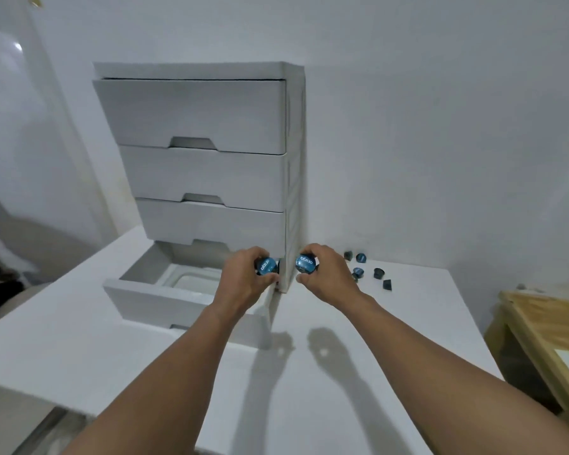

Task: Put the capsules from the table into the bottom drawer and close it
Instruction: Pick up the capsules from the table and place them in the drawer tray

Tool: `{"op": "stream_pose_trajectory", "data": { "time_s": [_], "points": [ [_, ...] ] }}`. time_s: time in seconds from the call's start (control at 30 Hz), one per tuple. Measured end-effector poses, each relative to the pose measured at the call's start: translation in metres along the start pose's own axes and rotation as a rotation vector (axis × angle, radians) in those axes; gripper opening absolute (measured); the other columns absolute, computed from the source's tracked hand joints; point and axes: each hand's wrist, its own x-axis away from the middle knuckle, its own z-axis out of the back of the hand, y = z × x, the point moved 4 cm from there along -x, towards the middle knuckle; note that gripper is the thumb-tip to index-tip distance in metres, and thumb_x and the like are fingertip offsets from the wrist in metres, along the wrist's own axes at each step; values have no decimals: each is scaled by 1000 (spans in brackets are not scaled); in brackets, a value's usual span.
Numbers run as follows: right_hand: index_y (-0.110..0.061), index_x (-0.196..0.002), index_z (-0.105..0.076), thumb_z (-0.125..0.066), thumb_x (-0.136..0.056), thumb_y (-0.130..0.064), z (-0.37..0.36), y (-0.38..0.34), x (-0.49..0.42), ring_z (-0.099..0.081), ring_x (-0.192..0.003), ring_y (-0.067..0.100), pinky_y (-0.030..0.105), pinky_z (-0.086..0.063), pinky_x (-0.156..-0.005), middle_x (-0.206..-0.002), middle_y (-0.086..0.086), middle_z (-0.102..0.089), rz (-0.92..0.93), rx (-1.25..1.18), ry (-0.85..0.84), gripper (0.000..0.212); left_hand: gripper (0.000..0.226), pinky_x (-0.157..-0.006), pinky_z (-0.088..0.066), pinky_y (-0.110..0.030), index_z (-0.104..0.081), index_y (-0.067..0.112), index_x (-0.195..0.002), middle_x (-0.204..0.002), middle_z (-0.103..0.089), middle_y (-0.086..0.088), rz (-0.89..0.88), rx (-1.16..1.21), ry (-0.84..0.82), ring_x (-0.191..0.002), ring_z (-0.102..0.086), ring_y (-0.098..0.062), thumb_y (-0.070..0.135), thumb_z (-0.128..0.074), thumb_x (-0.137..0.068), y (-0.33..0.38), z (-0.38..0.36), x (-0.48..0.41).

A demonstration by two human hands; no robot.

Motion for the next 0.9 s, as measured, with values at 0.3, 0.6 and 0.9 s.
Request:
{"op": "stream_pose_trajectory", "data": {
  "time_s": [0.3,0.6,0.9],
  "points": [
    [-22,-106,-60,-72,-76,-20,-110,-81,-23,-61,-80,16,25,-49,-72,-95,-7,-61,-14,-12,37,33,30,-75,-55,-31,-66,18,-96,-88,-68,3,-29,1,-36,-79,-63,-14,24,-81,-72,-105,80,-24],
    [-17,-100,-64,-73,-74,-21,-193,-113,-62,-58,-85,19,35,-52,-80,-96,2,-60,-14,44,-11,27,18,-69,-56,-36,-65,19,-86,-77,-67,4,-24,-1,-56,-72,-62,-15,19,-75,-71,-196,116,-55],
    [-17,-109,-66,-75,-76,-21,-267,-95,-148,-54,-85,14,26,-44,-82,-97,-4,-45,-34,66,-79,35,28,-71,-36,-16,-66,17,-102,-97,-52,-1,29,-113,-120,-80,-51,-12,15,-71,-75,-266,103,-123]
  ]
}}
